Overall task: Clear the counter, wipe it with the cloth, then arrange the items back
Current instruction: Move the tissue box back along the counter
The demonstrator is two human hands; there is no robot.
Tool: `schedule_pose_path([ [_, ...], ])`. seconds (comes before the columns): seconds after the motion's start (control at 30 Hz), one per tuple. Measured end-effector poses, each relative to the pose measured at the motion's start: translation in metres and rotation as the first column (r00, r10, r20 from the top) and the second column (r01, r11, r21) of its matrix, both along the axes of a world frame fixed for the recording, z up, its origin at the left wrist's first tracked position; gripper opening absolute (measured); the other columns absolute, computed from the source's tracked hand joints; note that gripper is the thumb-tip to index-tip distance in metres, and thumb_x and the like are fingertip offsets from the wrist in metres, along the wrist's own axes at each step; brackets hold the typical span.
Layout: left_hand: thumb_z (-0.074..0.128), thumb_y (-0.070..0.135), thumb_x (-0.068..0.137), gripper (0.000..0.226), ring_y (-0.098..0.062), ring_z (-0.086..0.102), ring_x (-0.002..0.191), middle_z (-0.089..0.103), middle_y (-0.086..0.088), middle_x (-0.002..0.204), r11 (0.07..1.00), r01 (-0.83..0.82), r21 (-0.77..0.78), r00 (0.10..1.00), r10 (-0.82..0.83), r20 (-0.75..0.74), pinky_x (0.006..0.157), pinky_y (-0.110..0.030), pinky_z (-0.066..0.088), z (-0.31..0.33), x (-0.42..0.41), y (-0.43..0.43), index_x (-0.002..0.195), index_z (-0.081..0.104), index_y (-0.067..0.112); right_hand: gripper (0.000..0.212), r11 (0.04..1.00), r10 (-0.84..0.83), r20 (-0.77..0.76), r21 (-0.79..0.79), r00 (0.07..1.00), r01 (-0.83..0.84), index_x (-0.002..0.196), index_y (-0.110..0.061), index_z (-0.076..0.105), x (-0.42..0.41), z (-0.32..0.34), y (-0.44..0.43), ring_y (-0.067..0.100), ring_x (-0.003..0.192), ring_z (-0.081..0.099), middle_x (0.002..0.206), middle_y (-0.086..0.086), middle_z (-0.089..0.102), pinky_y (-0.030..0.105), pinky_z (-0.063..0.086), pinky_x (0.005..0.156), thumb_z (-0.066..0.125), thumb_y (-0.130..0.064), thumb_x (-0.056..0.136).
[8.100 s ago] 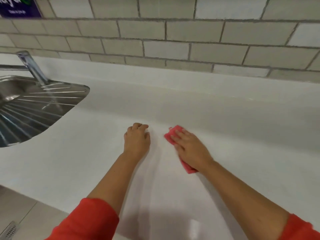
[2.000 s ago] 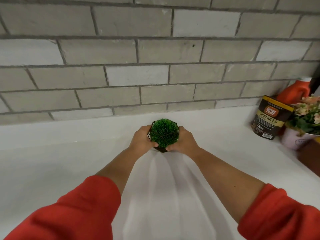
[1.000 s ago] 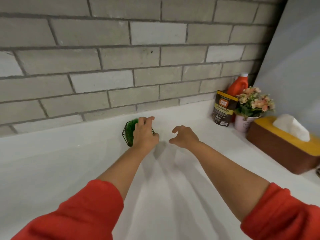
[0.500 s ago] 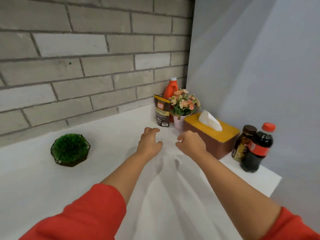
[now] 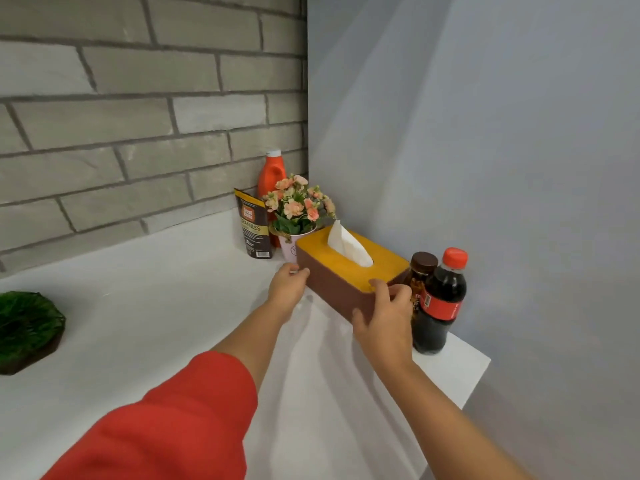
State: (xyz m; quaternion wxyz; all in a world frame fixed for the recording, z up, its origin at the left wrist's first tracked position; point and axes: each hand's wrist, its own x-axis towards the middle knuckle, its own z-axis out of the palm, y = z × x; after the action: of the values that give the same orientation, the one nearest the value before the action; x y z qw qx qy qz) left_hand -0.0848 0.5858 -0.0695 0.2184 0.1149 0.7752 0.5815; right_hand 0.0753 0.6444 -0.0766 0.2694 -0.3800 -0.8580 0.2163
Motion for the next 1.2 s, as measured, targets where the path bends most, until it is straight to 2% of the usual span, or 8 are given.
schedule_pose_path([
  [0.1, 0.053, 0.027, 0.093, 0.044, -0.03, 0.047, 0.121, 0.047, -0.009, 0.135, 0.994, -0.083, 0.067, 0.996, 0.082, 0.014, 0.104, -0.043, 0.041, 0.007, -0.009, 0.016, 0.133, 0.044, 0.012, 0.072, 0.991, 0.014, -0.007, -0.134, 1.0, -0.015, 0.147, -0.019, 0.019, 0.0, -0.009, 0.006, 0.031, 0.136, 0.028, 0.147, 0.015, 0.016, 0.036, 0.036, 0.106, 0.059, -0.028, 0.088],
  [0.17, 0.053, 0.028, 0.093, 0.044, -0.029, 0.047, 0.122, 0.047, -0.009, 0.135, 0.989, -0.104, 0.106, 0.994, 0.1, 0.041, 0.103, -0.042, 0.04, 0.01, -0.018, 0.025, 0.133, 0.043, 0.011, 0.078, 0.98, 0.049, -0.021, -0.19, 0.999, -0.052, 0.15, -0.02, 0.009, -0.002, -0.016, 0.007, 0.032, 0.141, 0.02, 0.151, 0.016, 0.007, 0.038, 0.031, 0.113, 0.058, -0.027, 0.089],
  [0.3, 0.049, 0.027, 0.096, 0.04, -0.027, 0.047, 0.119, 0.05, -0.01, 0.134, 0.975, -0.134, 0.176, 0.985, 0.112, 0.13, 0.095, -0.037, 0.037, 0.012, -0.035, 0.039, 0.131, 0.045, 0.009, 0.083, 0.962, 0.139, -0.029, -0.234, 0.99, -0.142, 0.149, -0.031, -0.006, -0.004, -0.027, 0.01, 0.031, 0.142, 0.019, 0.153, 0.014, 0.003, 0.039, 0.032, 0.113, 0.053, -0.026, 0.091],
  [0.5, 0.041, 0.032, 0.099, 0.053, -0.025, 0.025, 0.141, 0.024, -0.002, 0.154, 0.992, -0.014, 0.129, 0.993, -0.001, 0.116, 0.111, -0.043, 0.025, 0.011, -0.043, 0.049, 0.148, 0.022, 0.02, 0.089, 0.955, 0.191, -0.012, -0.228, 0.982, -0.188, 0.145, -0.035, -0.021, -0.003, -0.032, 0.011, 0.026, 0.143, 0.022, 0.157, 0.01, -0.002, 0.03, 0.037, 0.108, 0.051, -0.026, 0.094],
  [0.6, 0.039, 0.037, 0.099, 0.054, -0.025, 0.022, 0.142, 0.022, -0.001, 0.155, 0.995, 0.019, 0.102, 0.99, -0.033, 0.134, 0.112, -0.047, 0.023, 0.009, -0.043, 0.049, 0.148, 0.02, 0.025, 0.089, 0.959, 0.188, 0.01, -0.217, 0.982, -0.181, 0.145, -0.031, -0.023, -0.005, -0.031, 0.01, 0.026, 0.14, 0.031, 0.157, 0.012, 0.0, 0.029, 0.039, 0.107, 0.049, -0.026, 0.094],
  [0.8, 0.05, 0.03, 0.095, 0.054, -0.024, 0.029, 0.138, 0.033, -0.004, 0.15, 0.99, -0.032, 0.137, 0.985, 0.008, 0.17, 0.111, -0.044, 0.023, 0.005, -0.043, 0.027, 0.144, 0.03, 0.017, 0.084, 0.965, 0.193, 0.041, -0.188, 0.98, -0.182, 0.146, -0.026, -0.021, -0.005, -0.034, 0.004, 0.033, 0.14, 0.028, 0.156, 0.019, -0.001, 0.036, 0.037, 0.11, 0.046, -0.022, 0.095],
  [0.97, 0.055, 0.034, 0.091, 0.049, -0.027, 0.044, 0.122, 0.045, -0.005, 0.138, 0.974, -0.117, 0.196, 0.971, 0.071, 0.229, 0.101, -0.05, 0.039, -0.002, -0.037, -0.003, 0.135, 0.037, 0.021, 0.076, 0.962, 0.215, 0.07, -0.187, 0.974, -0.199, 0.147, -0.027, -0.015, -0.007, -0.033, -0.009, 0.039, 0.139, 0.028, 0.155, 0.023, -0.002, 0.04, 0.036, 0.11, 0.041, -0.019, 0.097],
  [1.2, 0.056, 0.033, 0.091, 0.031, -0.022, 0.047, 0.102, 0.049, -0.004, 0.115, 0.959, -0.217, 0.18, 0.971, 0.193, 0.142, 0.076, -0.034, 0.041, 0.02, -0.023, -0.059, 0.114, 0.044, 0.017, 0.079, 0.947, 0.284, 0.014, -0.158, 0.959, -0.279, 0.149, -0.021, -0.009, -0.006, -0.011, -0.041, 0.035, 0.135, 0.036, 0.156, 0.022, 0.0, 0.033, 0.038, 0.105, 0.047, -0.03, 0.095],
])
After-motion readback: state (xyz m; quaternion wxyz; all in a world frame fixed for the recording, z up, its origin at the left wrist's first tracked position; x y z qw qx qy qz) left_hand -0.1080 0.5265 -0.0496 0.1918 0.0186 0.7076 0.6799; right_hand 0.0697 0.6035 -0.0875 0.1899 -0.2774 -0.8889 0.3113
